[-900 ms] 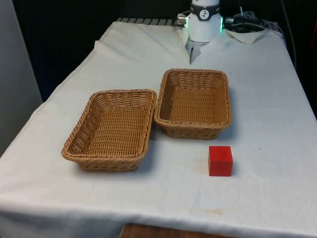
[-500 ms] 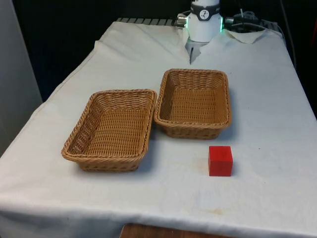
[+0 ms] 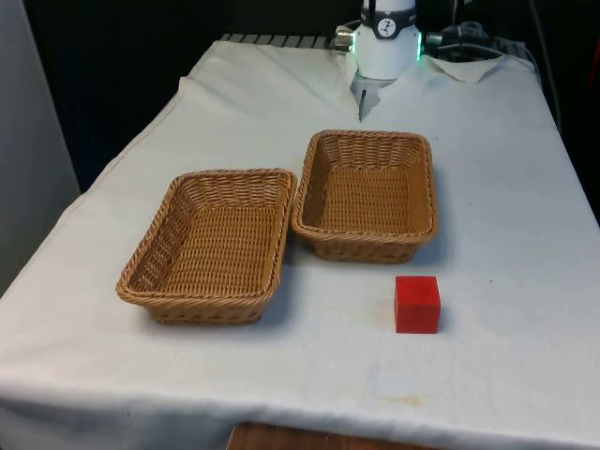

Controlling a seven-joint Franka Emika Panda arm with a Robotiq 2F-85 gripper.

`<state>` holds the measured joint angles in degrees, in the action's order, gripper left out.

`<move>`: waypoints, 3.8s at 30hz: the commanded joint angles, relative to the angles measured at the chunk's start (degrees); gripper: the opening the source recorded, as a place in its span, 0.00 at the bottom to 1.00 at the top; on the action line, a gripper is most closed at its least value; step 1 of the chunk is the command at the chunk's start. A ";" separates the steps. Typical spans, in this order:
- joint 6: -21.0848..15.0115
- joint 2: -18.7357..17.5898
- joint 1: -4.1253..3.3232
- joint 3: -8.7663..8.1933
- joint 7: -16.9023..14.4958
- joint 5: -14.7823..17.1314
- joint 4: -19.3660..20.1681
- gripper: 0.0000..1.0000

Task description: Pick up the red cube and place it into the right basket.

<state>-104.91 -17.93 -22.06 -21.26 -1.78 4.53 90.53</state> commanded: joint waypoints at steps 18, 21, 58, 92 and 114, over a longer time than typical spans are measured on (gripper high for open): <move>-2.75 -8.65 0.57 0.23 -2.69 1.38 -8.02 1.00; -4.47 -9.57 0.57 0.23 -3.44 1.32 -8.08 1.00; -14.09 -22.00 2.41 0.92 -9.40 5.61 -17.13 1.00; -19.02 -35.07 3.38 2.52 -13.69 13.64 -24.35 1.00; -19.02 -38.39 4.87 2.06 -13.12 15.36 -25.10 1.00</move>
<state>-123.93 -56.38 -17.07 -19.25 -14.90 19.88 65.43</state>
